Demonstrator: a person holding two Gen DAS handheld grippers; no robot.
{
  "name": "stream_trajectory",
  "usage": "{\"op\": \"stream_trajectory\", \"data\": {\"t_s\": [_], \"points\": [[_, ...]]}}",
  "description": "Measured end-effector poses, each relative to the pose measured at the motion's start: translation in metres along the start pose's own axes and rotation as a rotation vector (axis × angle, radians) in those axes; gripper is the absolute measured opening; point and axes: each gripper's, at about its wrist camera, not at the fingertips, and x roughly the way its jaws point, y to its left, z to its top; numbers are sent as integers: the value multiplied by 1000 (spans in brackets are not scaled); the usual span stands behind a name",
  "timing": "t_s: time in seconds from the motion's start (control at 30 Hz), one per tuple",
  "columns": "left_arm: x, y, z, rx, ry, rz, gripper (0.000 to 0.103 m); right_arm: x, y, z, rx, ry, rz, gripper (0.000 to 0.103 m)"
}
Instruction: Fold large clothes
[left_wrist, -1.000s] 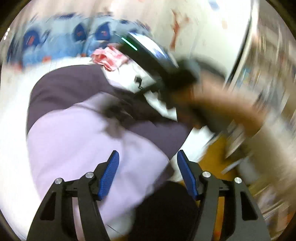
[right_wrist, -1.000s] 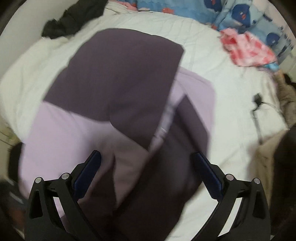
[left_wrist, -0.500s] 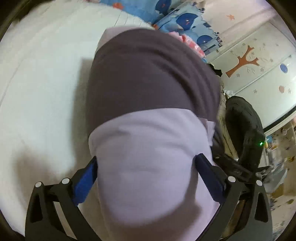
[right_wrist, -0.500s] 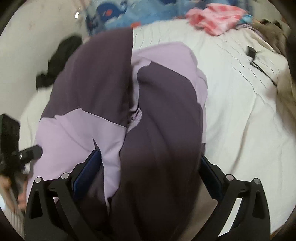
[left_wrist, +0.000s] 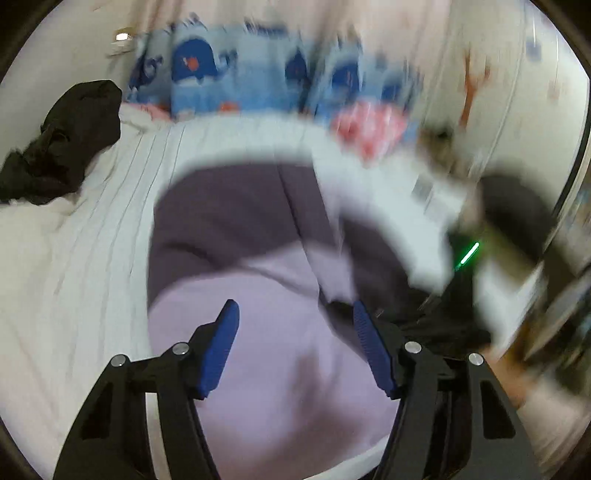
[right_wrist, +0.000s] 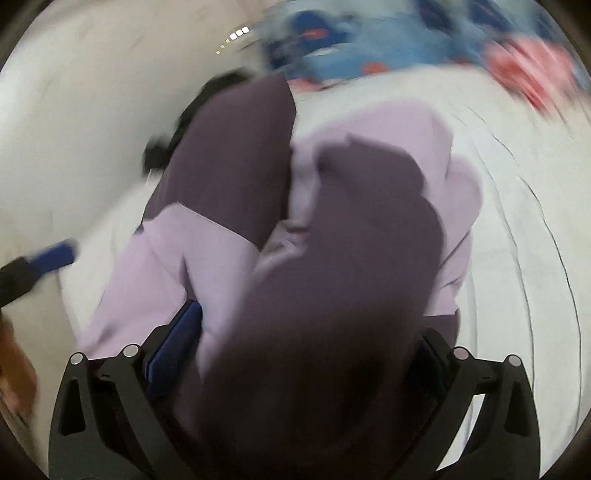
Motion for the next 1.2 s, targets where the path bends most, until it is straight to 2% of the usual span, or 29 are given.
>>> {"op": "stream_trajectory", "data": {"t_s": [0.03,0.1,0.13,0.2,0.23,0.27,0.3,0.33,0.37,0.4,0.43,0.47,0.53,0.6,0.63,0.67,0.73,0.77,0.83,0.87,0.93,0.97,1.0,1.07,1.13,1.2], "points": [[11,-2,-13,23,44,13,63,-2,8,-1,-39,8,-61,97],[8,4,-26,-6,17,-56,63,-4,4,-2,-31,59,-86,97],[0,14,-26,-69,-26,-110,63,-5,1,-4,-32,81,-92,97],[-14,40,-20,-208,-108,-149,63,-6,-4,-9,-62,134,-160,97],[-22,65,-20,-309,-148,-161,63,-7,-8,-11,-65,152,-164,97],[-23,88,-19,-402,-163,-160,65,-8,-11,-14,-62,167,-170,97],[-19,102,-17,-451,-160,-158,70,-8,-11,-16,-66,182,-180,97],[-7,117,-16,-491,-130,-162,70,-6,-8,-17,-74,204,-192,97],[10,122,-15,-495,-75,-164,70,-9,-4,-16,-82,217,-206,97],[38,118,-15,-458,35,-155,70,-9,-1,-15,-95,233,-218,97],[50,106,-19,-413,55,-149,71,-12,-3,-13,-98,238,-220,97],[51,89,-19,-343,38,-84,73,-20,3,-8,-109,237,-233,97],[49,62,-16,-234,21,-5,73,-45,8,6,-141,142,-277,97],[47,51,-11,-203,4,16,73,-79,12,37,-86,-14,-258,97],[48,49,-8,-200,1,24,73,-85,12,48,-66,-51,-232,97],[48,49,-6,-205,0,30,73,-82,8,69,-25,-69,-178,97],[47,48,-8,-216,-5,32,73,-56,-3,90,66,3,-49,97],[47,47,-8,-220,-8,33,73,-30,-11,98,111,45,-25,97],[49,44,-7,-230,-11,46,73,7,-13,104,114,92,-32,97],[49,44,-9,-238,-11,55,73,22,-13,106,117,88,-15,97],[49,49,-17,-258,-14,55,73,27,-3,109,91,51,22,75],[49,50,-18,-263,-16,52,73,25,-2,112,65,34,41,52],[49,48,-17,-260,-16,55,73,19,6,112,19,14,43,37],[46,42,-19,-243,-16,69,73,11,20,117,-93,-18,-6,21],[43,33,-19,-212,-20,79,73,-7,30,112,-123,-65,-40,15],[38,20,-21,-167,-37,84,73,-29,16,95,-54,-120,-73,13]]}}
